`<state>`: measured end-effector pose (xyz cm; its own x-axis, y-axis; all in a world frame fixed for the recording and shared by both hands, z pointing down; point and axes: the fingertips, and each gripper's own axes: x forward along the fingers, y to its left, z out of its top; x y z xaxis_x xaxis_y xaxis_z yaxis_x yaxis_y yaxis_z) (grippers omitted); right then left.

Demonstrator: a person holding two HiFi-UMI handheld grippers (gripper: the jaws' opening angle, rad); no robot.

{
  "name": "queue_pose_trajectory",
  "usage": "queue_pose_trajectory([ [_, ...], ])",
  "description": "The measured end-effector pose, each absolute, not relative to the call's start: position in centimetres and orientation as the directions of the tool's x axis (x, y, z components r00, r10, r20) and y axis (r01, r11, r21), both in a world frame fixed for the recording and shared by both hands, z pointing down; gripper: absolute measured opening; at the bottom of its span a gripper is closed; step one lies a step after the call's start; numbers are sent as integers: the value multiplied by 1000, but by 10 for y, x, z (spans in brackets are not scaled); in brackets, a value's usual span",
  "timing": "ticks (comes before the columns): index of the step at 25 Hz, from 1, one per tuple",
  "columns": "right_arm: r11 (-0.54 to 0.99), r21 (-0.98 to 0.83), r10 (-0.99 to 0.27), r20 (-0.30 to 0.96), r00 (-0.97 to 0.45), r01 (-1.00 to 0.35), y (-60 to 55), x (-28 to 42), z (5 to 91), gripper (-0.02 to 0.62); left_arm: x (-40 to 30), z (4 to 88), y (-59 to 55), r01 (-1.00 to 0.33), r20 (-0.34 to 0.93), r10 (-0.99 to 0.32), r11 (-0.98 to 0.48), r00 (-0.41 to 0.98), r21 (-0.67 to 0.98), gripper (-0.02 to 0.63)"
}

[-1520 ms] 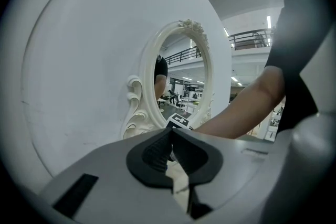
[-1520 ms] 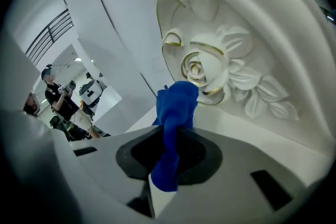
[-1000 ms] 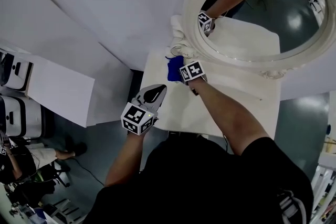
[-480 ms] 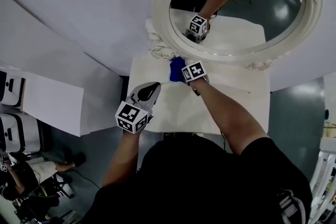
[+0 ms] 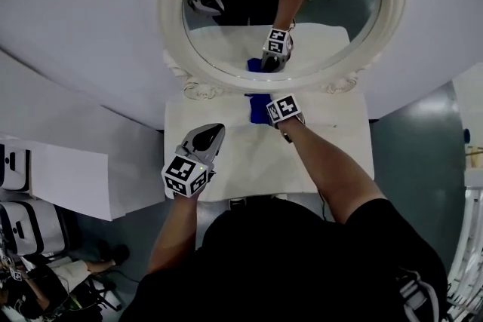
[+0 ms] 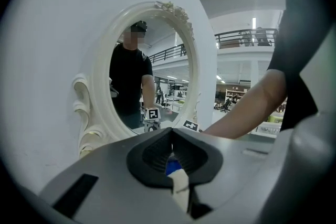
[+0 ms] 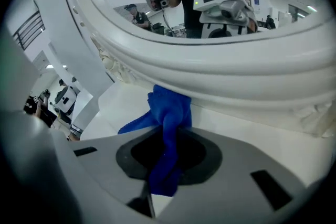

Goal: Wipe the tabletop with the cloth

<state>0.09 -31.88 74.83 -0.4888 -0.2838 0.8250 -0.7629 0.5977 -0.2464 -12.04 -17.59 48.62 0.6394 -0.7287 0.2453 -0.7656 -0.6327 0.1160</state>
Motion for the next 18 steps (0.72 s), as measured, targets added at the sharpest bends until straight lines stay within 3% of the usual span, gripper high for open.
queue_pose_trajectory([
  [18, 443, -195, -369, 850, -376, -875, -336, 220, 746, 57, -7, 482, -197, -684, 255, -644, -720, 721, 117, 9],
])
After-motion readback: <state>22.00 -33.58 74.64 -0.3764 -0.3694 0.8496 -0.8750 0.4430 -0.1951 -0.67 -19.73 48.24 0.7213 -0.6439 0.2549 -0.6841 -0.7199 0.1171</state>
